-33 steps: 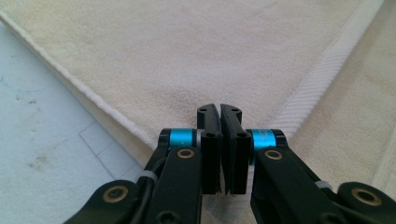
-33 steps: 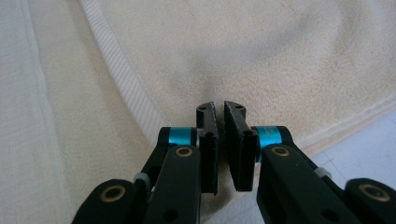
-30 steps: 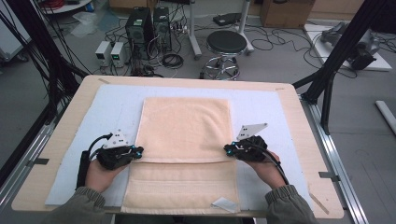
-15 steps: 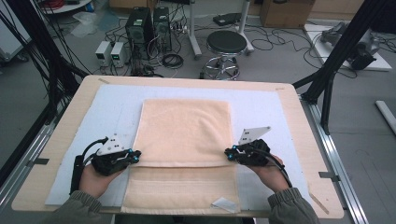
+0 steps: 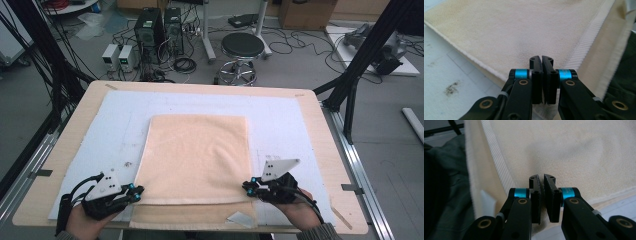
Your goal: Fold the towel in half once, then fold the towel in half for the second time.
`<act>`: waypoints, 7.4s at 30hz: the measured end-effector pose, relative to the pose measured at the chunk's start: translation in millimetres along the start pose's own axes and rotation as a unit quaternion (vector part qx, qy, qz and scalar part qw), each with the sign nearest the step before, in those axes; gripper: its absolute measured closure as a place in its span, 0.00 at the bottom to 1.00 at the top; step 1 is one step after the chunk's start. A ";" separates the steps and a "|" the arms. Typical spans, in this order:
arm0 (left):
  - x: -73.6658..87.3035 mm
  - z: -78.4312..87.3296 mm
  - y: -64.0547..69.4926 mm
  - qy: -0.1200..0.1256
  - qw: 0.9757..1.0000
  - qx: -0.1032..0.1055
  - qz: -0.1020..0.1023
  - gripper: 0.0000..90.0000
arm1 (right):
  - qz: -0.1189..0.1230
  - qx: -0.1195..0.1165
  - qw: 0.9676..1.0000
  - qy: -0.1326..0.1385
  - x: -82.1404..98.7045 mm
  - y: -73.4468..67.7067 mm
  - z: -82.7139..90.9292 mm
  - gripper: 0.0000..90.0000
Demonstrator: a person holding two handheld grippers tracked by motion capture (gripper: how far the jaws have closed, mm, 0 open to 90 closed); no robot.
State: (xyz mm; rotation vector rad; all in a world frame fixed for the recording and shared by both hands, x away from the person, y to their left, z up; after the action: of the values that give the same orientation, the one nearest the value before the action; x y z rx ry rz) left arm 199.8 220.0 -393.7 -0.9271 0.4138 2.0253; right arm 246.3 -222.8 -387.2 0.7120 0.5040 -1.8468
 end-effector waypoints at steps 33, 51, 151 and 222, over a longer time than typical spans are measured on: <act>18.3 -48.0 -6.4 -0.059 0.993 0.092 -0.045 0.92 | 0.008 -0.051 0.998 -0.035 17.5 13.8 -57.9 0.90; 20.5 -30.8 -3.1 -0.052 0.995 0.082 -0.031 0.73 | 0.008 -0.063 0.998 -0.015 11.3 4.1 -36.5 0.74; -71.5 -127.8 -194.5 0.000 0.982 -0.121 0.145 0.43 | -0.136 0.131 0.982 -0.020 -53.1 200.9 -82.4 0.29; 31.9 23.7 -21.4 0.075 0.996 0.028 0.034 0.91 | -0.023 -0.035 0.998 0.041 3.0 19.0 12.5 0.82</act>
State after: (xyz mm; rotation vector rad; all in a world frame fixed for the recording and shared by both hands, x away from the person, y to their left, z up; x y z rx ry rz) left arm 194.5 264.4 -400.4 -1.0472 0.5882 2.0016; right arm 260.2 -239.7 -380.3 0.7370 0.6399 -1.8401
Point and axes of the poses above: each handheld gripper's, and its own axes: z roughly backward along the jaws, x roughly out of its underside, y roughly to its right, the point moved 1 cm from there along -z, roughly forward along the jaws, and after that the axes turned 5 degrees about -y, right-handed, at the moved point
